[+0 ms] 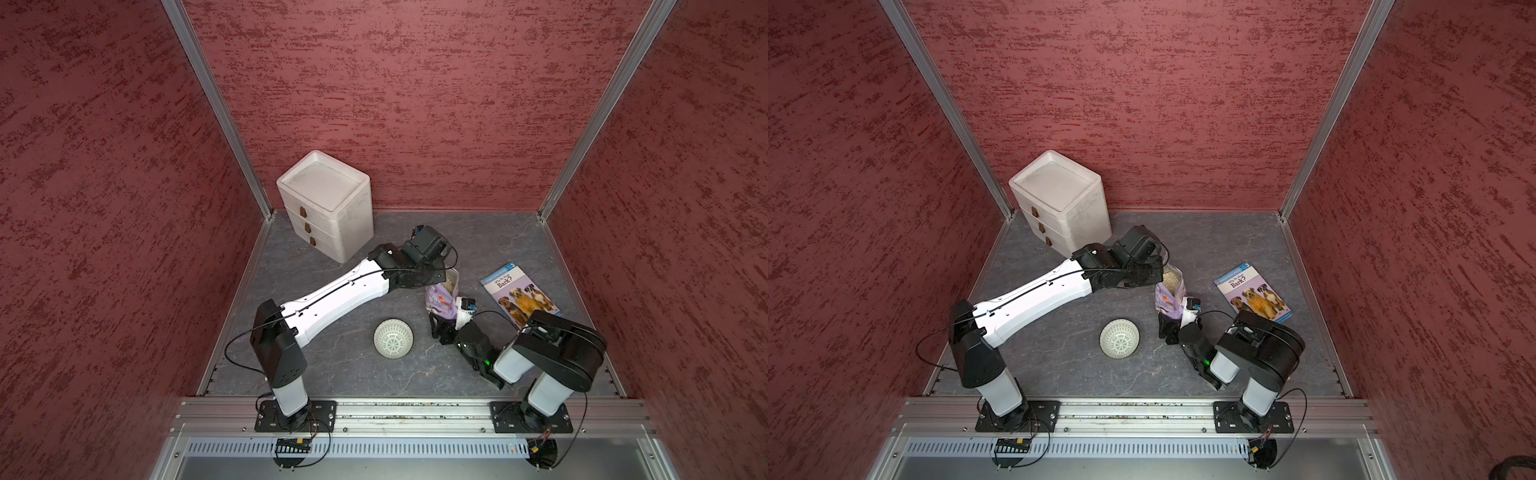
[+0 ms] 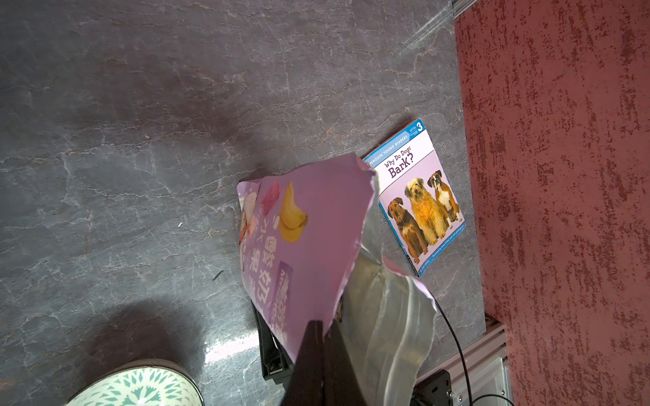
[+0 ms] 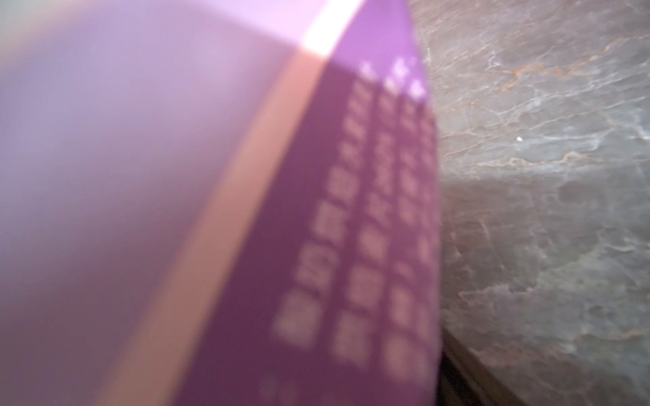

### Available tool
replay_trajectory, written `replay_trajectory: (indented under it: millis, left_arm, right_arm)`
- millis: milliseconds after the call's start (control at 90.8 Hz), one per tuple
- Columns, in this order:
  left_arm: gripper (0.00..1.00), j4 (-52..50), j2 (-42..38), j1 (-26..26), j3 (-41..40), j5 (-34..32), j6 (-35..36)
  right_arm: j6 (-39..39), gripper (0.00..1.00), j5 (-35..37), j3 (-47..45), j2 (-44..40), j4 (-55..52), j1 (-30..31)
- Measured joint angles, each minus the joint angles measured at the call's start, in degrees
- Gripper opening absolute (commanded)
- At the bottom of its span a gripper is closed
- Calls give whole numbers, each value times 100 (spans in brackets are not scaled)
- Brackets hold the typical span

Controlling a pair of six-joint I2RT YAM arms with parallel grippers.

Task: Pour the oats into the breakfast bowl
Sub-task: Pick up the oats bag from the center of the board.

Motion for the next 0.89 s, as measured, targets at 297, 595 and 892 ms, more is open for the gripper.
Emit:
replay_trajectory:
  millis: [297,595,892]
  left_arm:
    - [0,-426,162,-13,363,37,-37]
    - [0,-767,74,74,442,-195,31]
    - [0,-511,-1113,267,-186,-181,111]
  right_arm:
    - [-184,0,203,-181,306,811,-4]
    - [-566,0,157,188,-1532,-1998,0]
    - [-1051,0,184,1161,-3442,-4975,42]
